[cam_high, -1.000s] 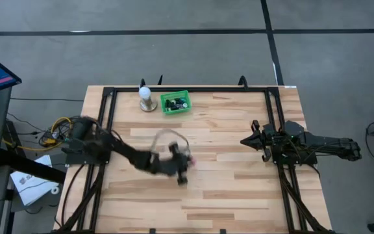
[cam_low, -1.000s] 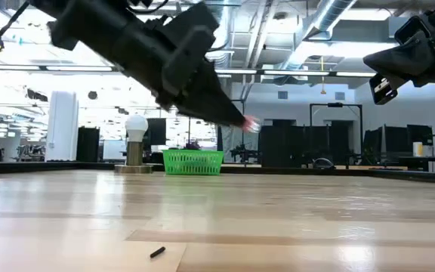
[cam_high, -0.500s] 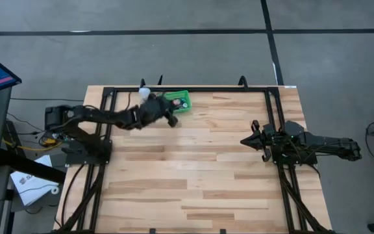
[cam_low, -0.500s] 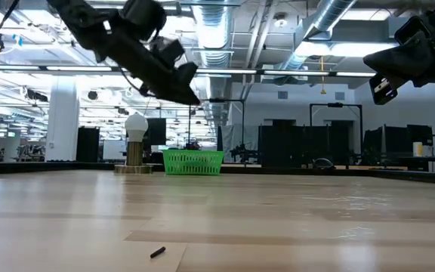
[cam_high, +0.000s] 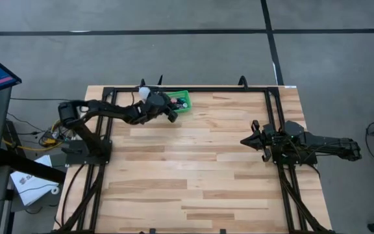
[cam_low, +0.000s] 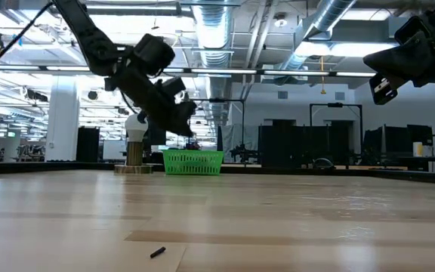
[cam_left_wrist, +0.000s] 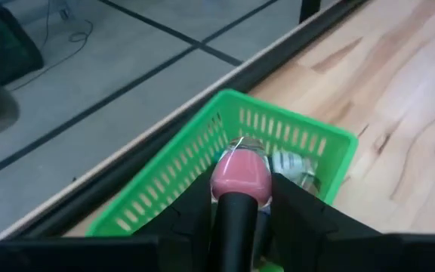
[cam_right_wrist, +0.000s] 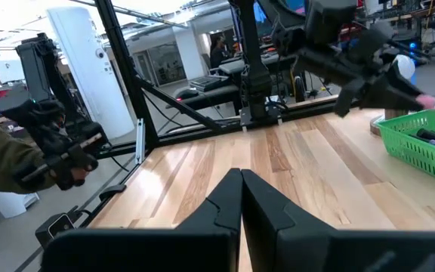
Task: Pick & Place Nail Polish
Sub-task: Put the pink nail polish into the green bin, then return to home position
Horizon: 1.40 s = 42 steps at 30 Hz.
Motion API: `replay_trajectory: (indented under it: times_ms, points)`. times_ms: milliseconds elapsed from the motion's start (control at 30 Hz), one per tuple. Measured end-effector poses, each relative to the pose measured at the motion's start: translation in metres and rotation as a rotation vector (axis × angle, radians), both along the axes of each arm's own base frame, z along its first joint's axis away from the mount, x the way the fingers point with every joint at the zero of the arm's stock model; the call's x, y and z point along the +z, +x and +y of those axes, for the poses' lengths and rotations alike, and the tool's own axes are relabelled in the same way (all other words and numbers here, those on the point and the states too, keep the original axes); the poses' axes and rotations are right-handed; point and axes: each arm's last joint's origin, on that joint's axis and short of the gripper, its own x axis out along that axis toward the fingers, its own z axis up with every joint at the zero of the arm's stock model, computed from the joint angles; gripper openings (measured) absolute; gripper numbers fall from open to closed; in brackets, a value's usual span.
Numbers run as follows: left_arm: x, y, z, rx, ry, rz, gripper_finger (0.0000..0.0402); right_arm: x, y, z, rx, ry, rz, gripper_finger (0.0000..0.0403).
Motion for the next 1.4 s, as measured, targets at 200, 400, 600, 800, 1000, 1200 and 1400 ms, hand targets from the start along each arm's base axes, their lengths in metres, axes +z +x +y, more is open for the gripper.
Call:
replay_trajectory:
  times_ms: [200,400,600,800,1000,1200,1400]
  points:
    - [-0.019,0.003,0.002,0.023,-0.01,0.052,0.0097,0.0,0.0,0.0,0.0,0.0,0.0,0.0]
    - [-0.026,0.003,0.005,0.057,-0.021,0.059,0.0097,0.0,0.0,0.0,0.0,0.0,0.0,0.0]
    - [-0.025,0.003,0.007,0.08,-0.032,0.027,0.0134,0.0,0.0,0.0,0.0,0.0,0.0,0.0]
    - [-0.02,0.003,0.005,0.083,-0.034,-0.007,0.026,0.0,0.0,0.0,0.0,0.0,0.0,0.0]
    - [0.019,-0.002,0.0,0.055,0.004,-0.129,0.0292,0.0,0.0,0.0,0.0,0.0,0.0,0.0]
    - [0.1,-0.029,-0.029,-0.046,0.092,-0.374,0.0189,0.0,0.0,0.0,0.0,0.0,0.0,0.0]
    - [0.16,-0.085,-0.067,-0.185,0.235,-0.499,0.0017,0.0,0.0,0.0,0.0,0.0,0.0,0.0]
